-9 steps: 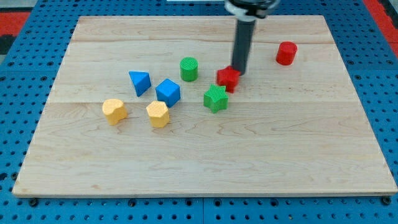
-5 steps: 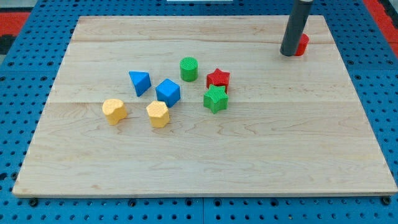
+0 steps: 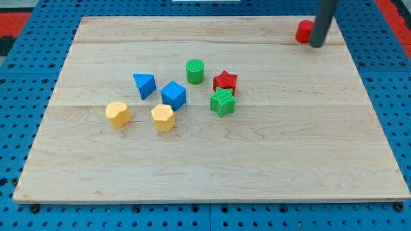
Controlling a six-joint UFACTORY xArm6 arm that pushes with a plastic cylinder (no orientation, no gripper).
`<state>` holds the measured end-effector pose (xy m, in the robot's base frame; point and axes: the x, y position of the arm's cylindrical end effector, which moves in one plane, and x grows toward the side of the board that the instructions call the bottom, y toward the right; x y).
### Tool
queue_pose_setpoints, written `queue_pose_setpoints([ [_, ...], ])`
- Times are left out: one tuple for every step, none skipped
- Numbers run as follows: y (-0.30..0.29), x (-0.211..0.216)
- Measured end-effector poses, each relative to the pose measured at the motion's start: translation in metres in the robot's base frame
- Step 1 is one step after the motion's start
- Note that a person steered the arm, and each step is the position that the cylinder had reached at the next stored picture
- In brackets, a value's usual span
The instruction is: Push the red circle above the blue cube
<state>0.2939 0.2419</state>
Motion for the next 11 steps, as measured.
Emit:
queue_pose_setpoints([
  [0.038,-0.033],
  [-0.033,-0.05],
  [-0.146,-0.05],
  [-0.176,-0.069],
  [-0.166,-0.1],
  [-0.24,-0.07],
  [-0.296,-0.019],
  [-0.311,-0.003],
  [-0.302,-0.018],
  [-0.298,-0.01],
  [-0.281,0.002],
])
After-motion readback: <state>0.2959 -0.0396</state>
